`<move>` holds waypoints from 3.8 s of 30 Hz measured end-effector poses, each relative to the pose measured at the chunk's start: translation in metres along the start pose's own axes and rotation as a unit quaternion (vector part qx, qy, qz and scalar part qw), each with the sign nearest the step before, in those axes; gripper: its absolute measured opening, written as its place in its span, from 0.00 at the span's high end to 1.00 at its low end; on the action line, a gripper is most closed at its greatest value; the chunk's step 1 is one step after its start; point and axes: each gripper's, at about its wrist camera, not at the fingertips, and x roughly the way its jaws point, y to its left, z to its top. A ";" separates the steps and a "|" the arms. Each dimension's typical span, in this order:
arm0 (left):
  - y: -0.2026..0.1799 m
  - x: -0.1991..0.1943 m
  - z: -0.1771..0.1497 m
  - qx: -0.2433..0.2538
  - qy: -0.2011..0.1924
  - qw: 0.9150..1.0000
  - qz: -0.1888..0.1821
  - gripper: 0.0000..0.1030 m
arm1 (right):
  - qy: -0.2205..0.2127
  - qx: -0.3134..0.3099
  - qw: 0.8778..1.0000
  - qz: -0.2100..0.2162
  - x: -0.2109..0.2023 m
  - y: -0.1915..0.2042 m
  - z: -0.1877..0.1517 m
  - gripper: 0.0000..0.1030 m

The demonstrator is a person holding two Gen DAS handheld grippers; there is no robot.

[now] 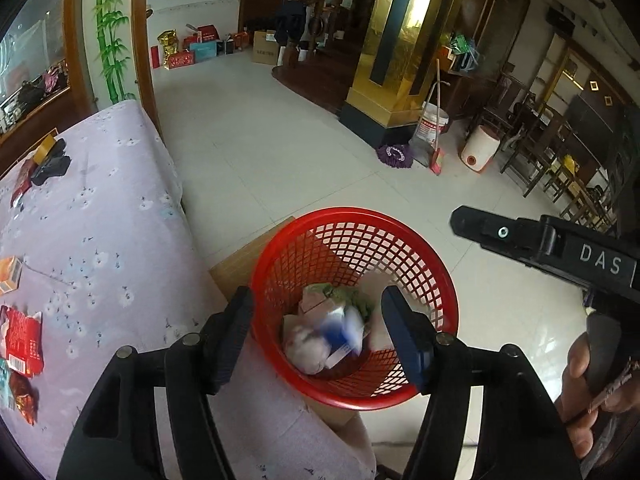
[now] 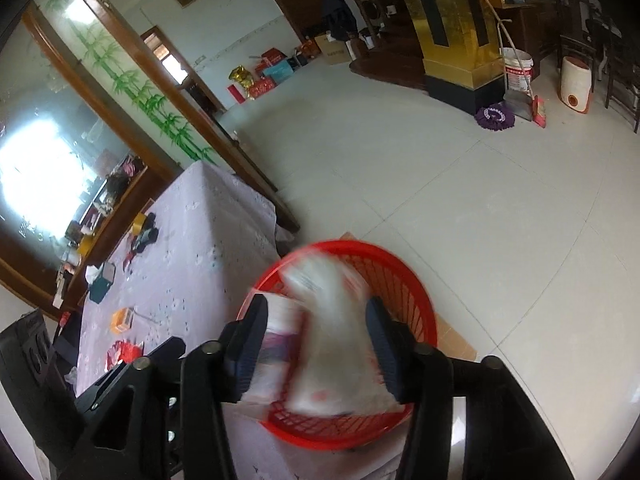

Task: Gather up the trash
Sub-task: 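Open both grippers over the red basket to drop the box and bag, then move both tools back over the table toward the snack packets, then grasp the brown snack packet with the left gripper, then grasp the red snack bag with the right gripper, then carry the brown packet and red snack bag to the red basket with both grippers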

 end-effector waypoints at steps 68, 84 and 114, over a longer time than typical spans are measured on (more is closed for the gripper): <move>0.330 -0.090 -0.168 -0.327 0.037 0.925 0.189 0.70 | 0.138 -0.194 0.963 0.127 0.038 0.212 -0.109 0.35; 0.315 -0.180 -0.223 -0.272 0.009 0.939 0.211 0.69 | 0.269 -0.159 0.931 0.187 0.185 0.321 -0.144 0.55; 0.310 -0.195 -0.227 -0.232 -0.009 0.952 0.201 0.69 | 0.180 -0.216 0.949 0.141 0.152 0.345 -0.180 0.83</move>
